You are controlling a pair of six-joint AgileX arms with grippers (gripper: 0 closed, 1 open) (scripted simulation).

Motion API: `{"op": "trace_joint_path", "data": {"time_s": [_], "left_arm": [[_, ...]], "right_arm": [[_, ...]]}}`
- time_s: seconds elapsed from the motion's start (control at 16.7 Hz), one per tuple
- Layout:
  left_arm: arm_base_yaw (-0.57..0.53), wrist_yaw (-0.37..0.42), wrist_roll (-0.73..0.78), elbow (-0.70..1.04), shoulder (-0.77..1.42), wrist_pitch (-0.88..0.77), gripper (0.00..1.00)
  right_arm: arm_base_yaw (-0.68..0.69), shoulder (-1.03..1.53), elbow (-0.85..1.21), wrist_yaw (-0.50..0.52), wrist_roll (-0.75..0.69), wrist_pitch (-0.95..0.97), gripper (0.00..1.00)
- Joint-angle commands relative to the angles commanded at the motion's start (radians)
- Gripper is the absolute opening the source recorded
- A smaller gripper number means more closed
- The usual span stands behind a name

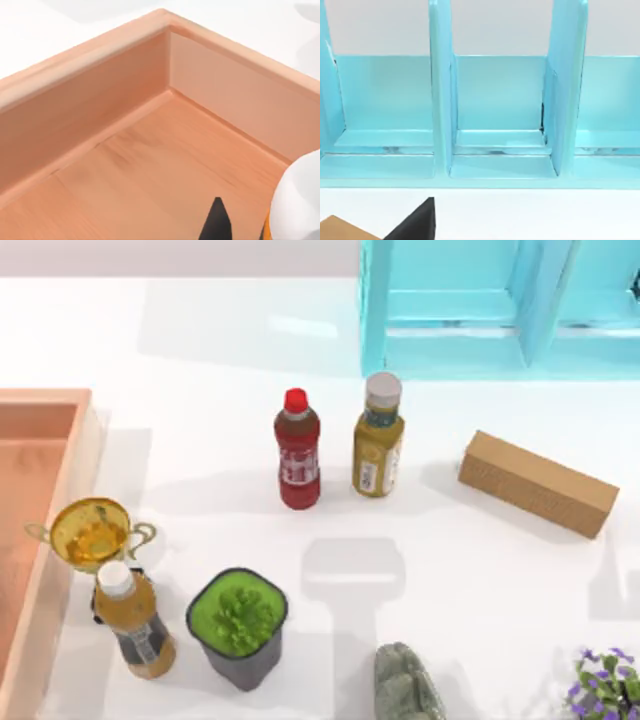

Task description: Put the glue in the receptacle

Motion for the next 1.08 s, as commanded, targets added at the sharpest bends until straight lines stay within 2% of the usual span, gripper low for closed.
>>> {"op": "trace_joint_path", "data": {"time_s": [0.72,1.08], "left_arm": [[0.0,0.0,0.0,0.0,0.0,0.0,0.98],[0.0,0.0,0.0,0.0,0.0,0.0,1.0]], "right_arm": [[0.0,0.0,0.0,0.0,0.0,0.0,1.0],[0.0,0.0,0.0,0.0,0.0,0.0,1.0]]}}
